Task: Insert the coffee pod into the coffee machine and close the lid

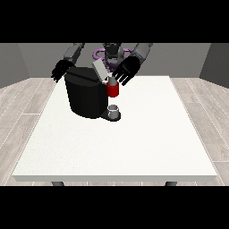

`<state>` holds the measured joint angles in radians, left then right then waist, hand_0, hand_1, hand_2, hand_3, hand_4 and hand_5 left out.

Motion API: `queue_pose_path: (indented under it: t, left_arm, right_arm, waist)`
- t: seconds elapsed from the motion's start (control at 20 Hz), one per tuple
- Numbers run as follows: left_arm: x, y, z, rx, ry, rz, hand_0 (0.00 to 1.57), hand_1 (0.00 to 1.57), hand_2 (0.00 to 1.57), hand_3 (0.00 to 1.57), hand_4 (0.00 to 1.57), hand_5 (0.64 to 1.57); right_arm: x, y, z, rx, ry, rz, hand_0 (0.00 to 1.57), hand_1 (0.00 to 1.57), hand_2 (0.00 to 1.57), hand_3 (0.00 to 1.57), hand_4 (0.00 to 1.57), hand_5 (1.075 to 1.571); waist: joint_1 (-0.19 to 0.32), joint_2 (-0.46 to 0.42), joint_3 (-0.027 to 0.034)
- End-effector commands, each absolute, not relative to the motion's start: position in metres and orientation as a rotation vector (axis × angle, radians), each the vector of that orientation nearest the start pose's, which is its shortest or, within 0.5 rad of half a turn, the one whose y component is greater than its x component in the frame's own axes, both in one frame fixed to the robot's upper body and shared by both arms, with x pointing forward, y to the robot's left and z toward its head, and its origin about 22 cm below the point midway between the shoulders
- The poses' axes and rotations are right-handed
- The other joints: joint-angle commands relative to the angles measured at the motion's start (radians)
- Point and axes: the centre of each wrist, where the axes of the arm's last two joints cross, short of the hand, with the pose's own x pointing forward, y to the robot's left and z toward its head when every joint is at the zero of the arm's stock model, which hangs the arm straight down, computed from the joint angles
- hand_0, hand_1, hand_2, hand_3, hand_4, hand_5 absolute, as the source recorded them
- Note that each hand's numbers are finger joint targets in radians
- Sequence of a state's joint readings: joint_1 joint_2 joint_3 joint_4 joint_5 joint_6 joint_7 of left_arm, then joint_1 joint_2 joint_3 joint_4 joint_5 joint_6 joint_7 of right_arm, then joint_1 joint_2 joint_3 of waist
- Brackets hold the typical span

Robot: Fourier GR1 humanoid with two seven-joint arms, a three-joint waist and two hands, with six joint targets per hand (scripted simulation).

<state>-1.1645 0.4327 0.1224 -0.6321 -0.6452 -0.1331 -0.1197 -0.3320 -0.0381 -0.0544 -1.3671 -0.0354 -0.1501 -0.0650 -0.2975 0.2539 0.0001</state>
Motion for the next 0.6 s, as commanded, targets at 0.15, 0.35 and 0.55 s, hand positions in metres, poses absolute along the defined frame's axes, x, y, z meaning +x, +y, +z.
queue_pose_path:
  t: [0.15, 0.35, 0.55]
  left_arm:
    - [0.462, 0.262, 0.217, 0.715, -1.679, -0.861, 1.16, 1.16, 1.24, 1.18, 0.51, 1.571]
    - [0.463, 0.248, 0.226, 0.695, -1.653, -0.916, 1.21, 1.21, 1.26, 1.19, 0.49, 1.571]
    - [0.464, 0.244, 0.213, 0.705, -1.642, -0.905, 1.23, 1.23, 1.27, 1.18, 0.48, 1.571]
  right_arm:
    - [0.312, -0.199, 0.040, -0.032, -1.750, -0.051, 0.00, 0.00, 0.00, 0.00, 0.46, 1.571]
    - [0.318, -0.212, 0.029, -0.072, -1.715, -0.087, 0.00, 0.00, 0.00, 0.00, 0.45, 1.571]
    - [0.316, -0.216, 0.032, -0.065, -1.713, -0.056, 0.00, 0.00, 0.00, 0.00, 0.42, 1.571]
  waist:
    - [-0.014, 0.003, -0.0003]
    - [0.033, -0.027, 0.0002]
    - [0.009, -0.012, 0.0000]
